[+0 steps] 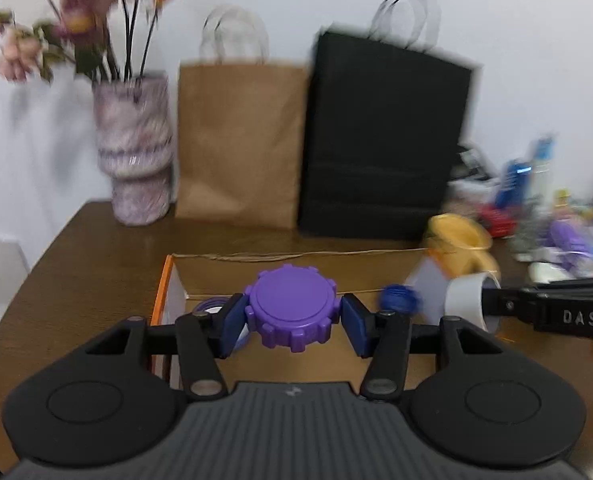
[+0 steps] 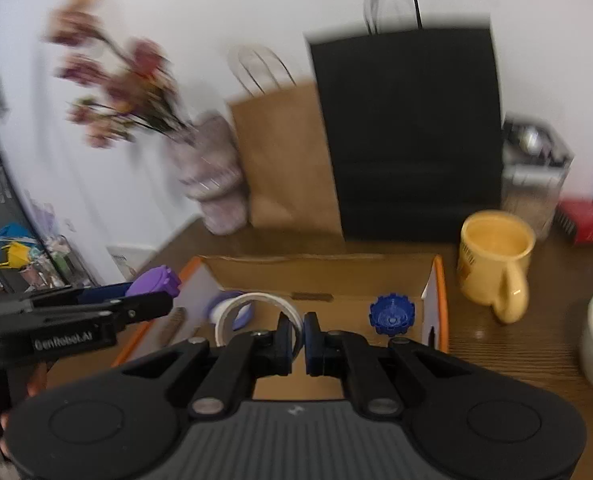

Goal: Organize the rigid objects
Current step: 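Carry the purple cap and tape roll into the box and open both tools, then withdraw both tools from the box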

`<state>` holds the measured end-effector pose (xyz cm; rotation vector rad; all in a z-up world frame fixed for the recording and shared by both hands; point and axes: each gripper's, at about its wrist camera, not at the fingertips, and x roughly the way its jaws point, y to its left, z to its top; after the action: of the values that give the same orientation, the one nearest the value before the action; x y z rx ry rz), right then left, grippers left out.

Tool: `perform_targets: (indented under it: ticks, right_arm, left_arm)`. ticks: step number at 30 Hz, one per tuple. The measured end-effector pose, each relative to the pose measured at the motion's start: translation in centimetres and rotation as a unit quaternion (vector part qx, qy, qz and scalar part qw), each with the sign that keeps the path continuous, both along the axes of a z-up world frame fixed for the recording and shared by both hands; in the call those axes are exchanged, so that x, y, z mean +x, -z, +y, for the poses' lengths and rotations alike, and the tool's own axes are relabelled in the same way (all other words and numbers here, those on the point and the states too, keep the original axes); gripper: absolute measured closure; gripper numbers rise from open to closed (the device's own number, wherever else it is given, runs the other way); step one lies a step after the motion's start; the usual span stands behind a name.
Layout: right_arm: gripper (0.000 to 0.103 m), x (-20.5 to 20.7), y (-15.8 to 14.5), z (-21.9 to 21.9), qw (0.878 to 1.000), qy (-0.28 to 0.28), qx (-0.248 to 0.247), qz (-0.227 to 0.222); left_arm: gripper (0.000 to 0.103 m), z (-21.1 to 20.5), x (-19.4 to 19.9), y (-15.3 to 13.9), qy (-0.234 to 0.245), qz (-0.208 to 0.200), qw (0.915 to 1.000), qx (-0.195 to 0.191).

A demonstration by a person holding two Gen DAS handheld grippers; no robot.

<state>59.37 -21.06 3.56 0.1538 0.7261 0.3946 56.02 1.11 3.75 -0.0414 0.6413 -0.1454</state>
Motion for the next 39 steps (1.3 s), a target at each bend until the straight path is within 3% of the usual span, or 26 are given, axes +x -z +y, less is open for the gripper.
perform_targets:
  ticks: [5, 11, 13, 15, 16, 18, 24, 29, 31, 35, 39]
  right_arm:
    - [0.097, 7.5, 4.8, 1.4, 0.997, 0.024, -0.021, 0.066]
    - [0.097, 11.2, 8.1, 3.2, 0.993, 0.024, -0.06, 0.096]
    - [0.091, 11.7, 8.7, 3.8, 0.993, 0.022, -0.071, 0.094]
    - [0.085, 11.7, 8.8, 4.2, 0.992, 0.023, -0.083, 0.087]
    - [0.08, 11.8, 8.8, 4.5, 0.992, 0.019, -0.087, 0.087]
    - [0.079, 11.6, 8.5, 4.7, 0.992, 0.02, -0.089, 0.083]
    - [0.073, 9.0, 5.6, 3.6, 0.994, 0.022, -0.085, 0.062]
    - [0.062, 4.4, 1.7, 1.9, 0.996, 0.032, -0.083, 0.031]
    - [0.058, 1.7, 0.1, 1.1, 0.996, 0.035, -0.081, 0.014]
    - [0.037, -4.0, -2.0, -0.6, 0.996, 0.042, -0.078, -0.032]
    - [0.032, -9.8, -2.8, -1.3, 0.99, 0.045, -0.101, -0.085]
  left_arm:
    - [0.05, -1.0, 8.0, 4.6, -0.021, 0.082, 0.9964, 0.008]
    - [0.049, -1.8, 11.5, 7.8, -0.018, 0.12, 0.9923, 0.025]
    - [0.047, -2.0, 11.9, 8.2, -0.014, 0.125, 0.9913, 0.039]
    - [0.041, -2.1, 11.8, 8.3, -0.017, 0.119, 0.9916, 0.047]
    - [0.033, -2.1, 11.7, 8.1, -0.014, 0.113, 0.9925, 0.044]
    - [0.028, -2.3, 11.3, 7.7, -0.01, 0.105, 0.9932, 0.049]
    - [0.02, -1.2, 8.6, 4.5, -0.023, 0.088, 0.9946, 0.051]
    - [0.015, 0.4, 4.4, 0.9, -0.041, 0.067, 0.9953, 0.057]
    - [0.011, 1.2, 2.1, -0.5, -0.047, 0.05, 0.9962, 0.054]
    - [0.004, 2.6, -4.1, -2.6, -0.06, -0.003, 0.9962, 0.062]
    - [0.002, 2.8, -9.6, -2.8, -0.091, -0.061, 0.9885, 0.104]
